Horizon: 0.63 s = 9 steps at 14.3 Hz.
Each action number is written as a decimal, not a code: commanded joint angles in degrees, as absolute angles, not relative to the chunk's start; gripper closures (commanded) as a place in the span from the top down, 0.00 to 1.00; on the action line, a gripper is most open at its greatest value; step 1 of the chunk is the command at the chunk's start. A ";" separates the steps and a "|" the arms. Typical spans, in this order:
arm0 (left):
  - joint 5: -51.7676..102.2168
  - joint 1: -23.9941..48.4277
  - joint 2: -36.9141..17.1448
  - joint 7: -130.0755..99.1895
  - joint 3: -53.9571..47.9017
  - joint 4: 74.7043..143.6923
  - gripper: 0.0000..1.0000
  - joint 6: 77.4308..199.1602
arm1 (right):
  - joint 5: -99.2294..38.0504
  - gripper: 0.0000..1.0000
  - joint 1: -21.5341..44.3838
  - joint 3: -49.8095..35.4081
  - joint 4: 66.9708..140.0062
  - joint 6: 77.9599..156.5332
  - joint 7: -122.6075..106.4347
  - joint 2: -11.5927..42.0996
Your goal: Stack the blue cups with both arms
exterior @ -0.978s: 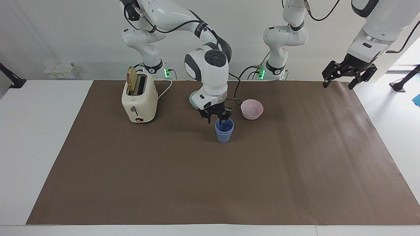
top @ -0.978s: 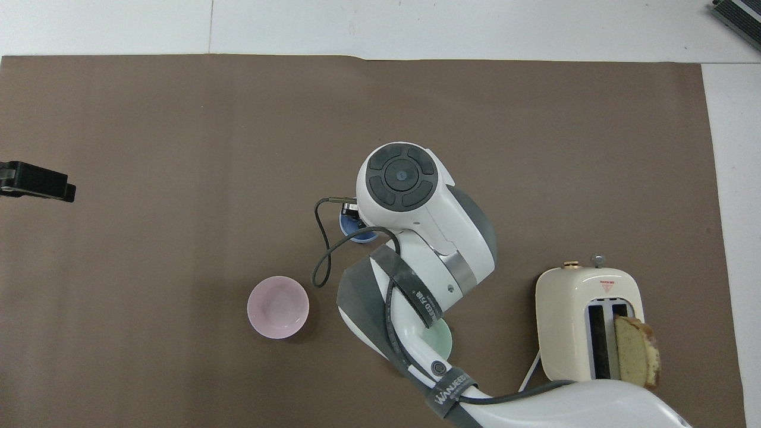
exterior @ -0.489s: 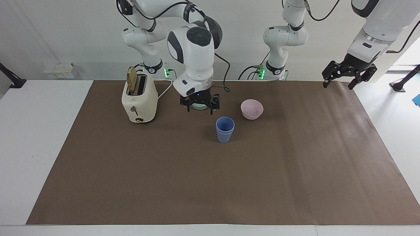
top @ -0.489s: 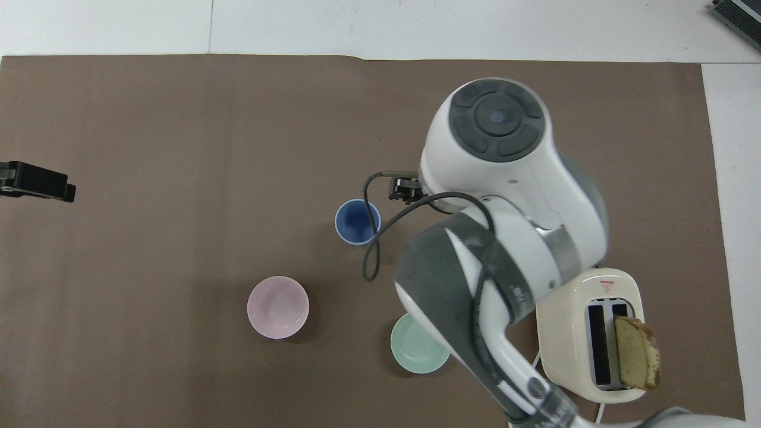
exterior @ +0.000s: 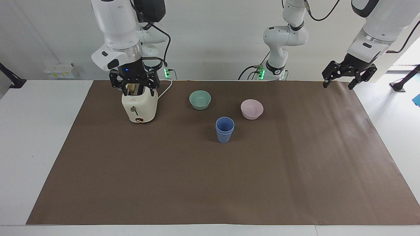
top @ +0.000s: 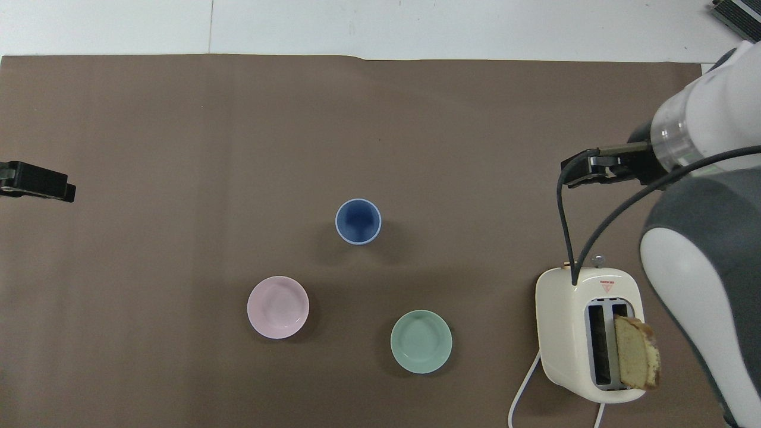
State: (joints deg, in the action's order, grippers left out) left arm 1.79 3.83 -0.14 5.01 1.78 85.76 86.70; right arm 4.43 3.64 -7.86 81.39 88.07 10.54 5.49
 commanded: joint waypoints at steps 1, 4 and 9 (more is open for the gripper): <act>1.05 2.90 0.44 5.45 1.05 85.87 1.00 85.87 | 3.87 1.00 2.12 -7.83 82.70 87.54 9.14 2.20; 1.05 2.90 0.44 5.45 1.05 85.87 1.00 85.78 | -0.87 1.00 -1.39 -7.30 86.21 89.11 6.52 0.53; 1.05 2.90 0.44 5.45 1.14 85.87 1.00 85.78 | -0.88 1.00 -2.19 -7.03 89.56 89.56 6.33 -1.32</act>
